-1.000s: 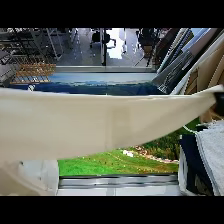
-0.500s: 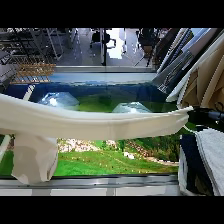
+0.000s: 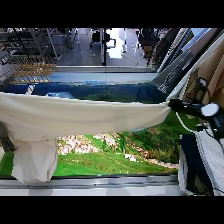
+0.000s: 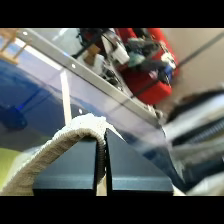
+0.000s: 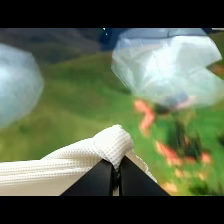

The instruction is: Fold the clothes and pants, and hang the long-sleeved shirts on hangers.

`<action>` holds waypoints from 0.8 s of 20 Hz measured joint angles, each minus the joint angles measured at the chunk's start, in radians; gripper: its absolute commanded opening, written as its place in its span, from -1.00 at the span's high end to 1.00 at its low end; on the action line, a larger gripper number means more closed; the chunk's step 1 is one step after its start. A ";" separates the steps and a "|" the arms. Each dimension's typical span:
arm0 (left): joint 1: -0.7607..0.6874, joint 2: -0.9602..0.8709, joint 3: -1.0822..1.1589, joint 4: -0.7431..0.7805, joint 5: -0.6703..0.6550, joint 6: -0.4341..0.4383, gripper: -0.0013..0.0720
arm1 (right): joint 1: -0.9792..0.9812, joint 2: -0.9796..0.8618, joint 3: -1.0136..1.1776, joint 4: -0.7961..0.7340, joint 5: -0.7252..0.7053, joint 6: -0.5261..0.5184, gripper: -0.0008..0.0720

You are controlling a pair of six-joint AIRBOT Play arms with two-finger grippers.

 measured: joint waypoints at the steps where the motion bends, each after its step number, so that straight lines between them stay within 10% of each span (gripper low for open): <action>1: -0.047 -0.043 0.000 -0.008 0.089 0.000 0.89 | 0.018 -0.068 0.016 0.021 -0.076 0.000 0.92; 2: -0.094 -0.083 0.000 -0.024 0.180 0.000 0.61 | 0.040 -0.137 0.040 0.039 -0.152 0.000 0.92; 4: -0.173 -0.145 0.000 -0.076 0.357 0.006 -0.73 | 0.088 -0.254 0.098 0.063 -0.277 0.000 0.41; 6: -0.220 -0.181 0.001 -0.116 0.459 0.048 -0.73 | 0.127 -0.332 0.155 0.074 -0.352 0.000 -0.51; 11: -0.177 -0.151 0.002 -0.018 0.400 0.110 -0.65 | 0.150 -0.367 0.246 0.071 -0.133 -0.025 -0.47; 16: -0.074 -0.073 0.002 0.580 0.145 -0.187 -0.65 | 0.220 -0.303 0.267 0.158 0.292 -0.164 -0.41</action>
